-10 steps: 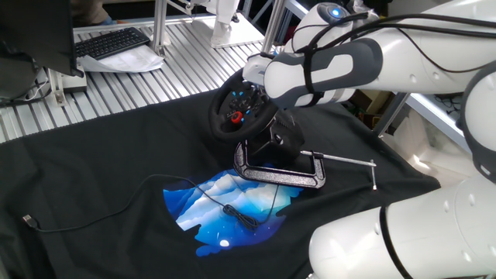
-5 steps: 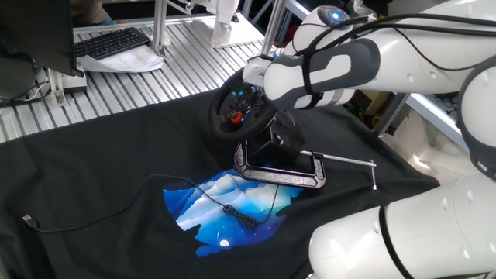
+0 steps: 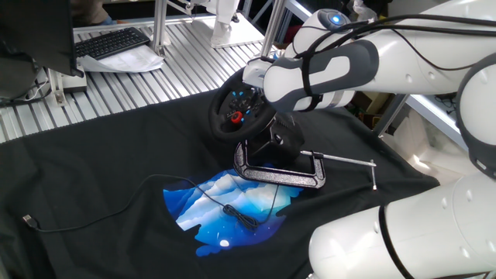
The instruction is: Rotate the steering wheel 90 degrees counterclockwise
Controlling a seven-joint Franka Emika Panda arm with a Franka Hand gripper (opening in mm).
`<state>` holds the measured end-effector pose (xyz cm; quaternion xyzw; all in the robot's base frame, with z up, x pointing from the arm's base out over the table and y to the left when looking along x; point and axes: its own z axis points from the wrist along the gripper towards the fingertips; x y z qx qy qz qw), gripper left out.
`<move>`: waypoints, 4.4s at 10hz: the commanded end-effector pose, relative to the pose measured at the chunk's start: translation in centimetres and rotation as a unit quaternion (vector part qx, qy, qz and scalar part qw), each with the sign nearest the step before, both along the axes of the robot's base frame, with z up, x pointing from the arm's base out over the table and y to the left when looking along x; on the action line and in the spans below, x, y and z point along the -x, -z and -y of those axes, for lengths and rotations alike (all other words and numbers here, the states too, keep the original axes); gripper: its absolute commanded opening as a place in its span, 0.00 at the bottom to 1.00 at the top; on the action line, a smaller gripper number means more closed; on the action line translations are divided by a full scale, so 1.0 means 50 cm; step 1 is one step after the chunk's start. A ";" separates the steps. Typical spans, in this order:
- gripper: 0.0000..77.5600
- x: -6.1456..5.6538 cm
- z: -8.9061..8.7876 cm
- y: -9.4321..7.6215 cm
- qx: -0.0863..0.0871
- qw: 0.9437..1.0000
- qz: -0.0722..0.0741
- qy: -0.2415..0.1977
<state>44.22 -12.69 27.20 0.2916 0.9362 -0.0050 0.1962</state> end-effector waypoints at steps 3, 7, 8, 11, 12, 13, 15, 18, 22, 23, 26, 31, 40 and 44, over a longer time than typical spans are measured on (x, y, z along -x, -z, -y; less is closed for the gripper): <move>1.00 -0.002 0.006 0.001 0.002 1.000 0.005 -0.003; 0.01 -0.002 0.007 0.002 0.003 1.000 0.005 -0.004; 0.01 -0.002 0.007 0.002 0.003 1.000 0.005 -0.004; 0.01 -0.002 0.007 0.002 0.003 1.000 0.005 -0.004; 0.01 -0.002 0.007 0.002 0.003 1.000 0.005 -0.004; 0.01 -0.002 0.007 0.002 0.003 1.000 0.005 -0.004; 0.01 -0.002 0.007 0.002 0.003 1.000 0.005 -0.004; 0.01 -0.002 0.007 0.002 0.003 1.000 0.005 -0.004; 0.01 0.011 0.021 -0.010 -0.015 1.000 -0.005 -0.009; 0.01 0.012 0.023 -0.012 -0.017 1.000 -0.010 -0.011; 0.01 0.015 0.030 -0.021 -0.037 0.998 -0.039 -0.020; 0.01 0.012 0.039 -0.028 -0.046 0.997 -0.062 -0.030; 0.01 0.005 0.059 -0.046 -0.089 0.989 -0.104 -0.051; 0.01 -0.004 0.066 -0.044 -0.086 0.987 -0.120 -0.057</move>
